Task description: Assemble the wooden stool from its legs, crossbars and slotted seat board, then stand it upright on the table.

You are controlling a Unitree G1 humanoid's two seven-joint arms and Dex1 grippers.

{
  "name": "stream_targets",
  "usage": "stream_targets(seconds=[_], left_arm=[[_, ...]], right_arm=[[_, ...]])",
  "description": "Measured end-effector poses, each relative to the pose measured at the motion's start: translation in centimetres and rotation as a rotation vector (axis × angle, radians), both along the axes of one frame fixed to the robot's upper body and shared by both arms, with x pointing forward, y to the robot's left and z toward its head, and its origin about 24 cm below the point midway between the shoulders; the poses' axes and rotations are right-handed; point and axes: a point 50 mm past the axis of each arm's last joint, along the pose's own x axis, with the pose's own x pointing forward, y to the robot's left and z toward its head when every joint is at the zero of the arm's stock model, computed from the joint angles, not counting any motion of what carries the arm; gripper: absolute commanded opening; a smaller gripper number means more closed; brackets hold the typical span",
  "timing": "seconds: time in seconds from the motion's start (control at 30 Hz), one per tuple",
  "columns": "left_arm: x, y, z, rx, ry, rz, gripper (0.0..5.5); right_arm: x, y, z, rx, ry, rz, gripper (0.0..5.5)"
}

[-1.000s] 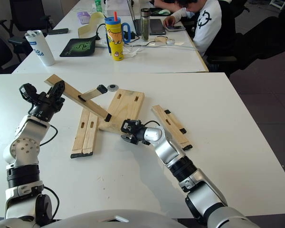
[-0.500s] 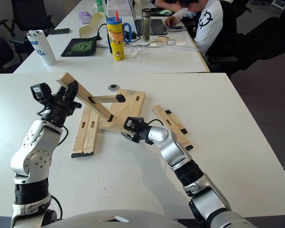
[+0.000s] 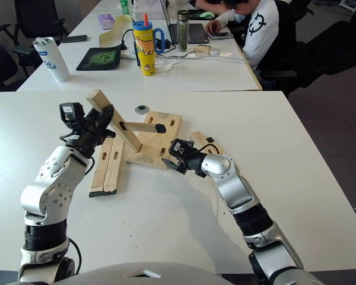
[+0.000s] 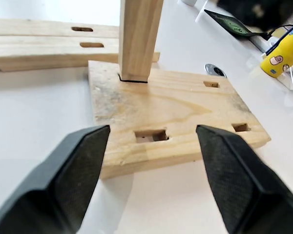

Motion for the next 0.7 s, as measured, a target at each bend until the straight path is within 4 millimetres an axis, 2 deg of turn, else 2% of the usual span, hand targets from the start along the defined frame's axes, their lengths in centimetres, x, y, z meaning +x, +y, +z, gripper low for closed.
stream_targets(seconds=[0.13, 0.27, 0.5, 0.7], left_arm=[[-0.3, -0.1, -0.4, 0.016, 0.007, 0.009, 2.55], [-0.4, -0.3, 0.4, 0.002, -0.035, 0.003, 2.55], [-0.8, -0.4, 5.5, -0.022, -0.258, -0.009, 2.55], [-0.8, -0.2, 6.5, -0.025, -0.290, -0.008, 2.55]], right_arm=[[-0.2, -0.6, -0.5, -0.013, 0.014, -0.017, 3.29], [-0.2, -0.7, -0.6, -0.021, 0.010, -0.026, 3.29], [-0.2, -0.8, -0.8, -0.021, 0.010, -0.034, 3.29], [-0.2, -0.9, -1.0, -0.023, 0.014, -0.046, 3.29]])
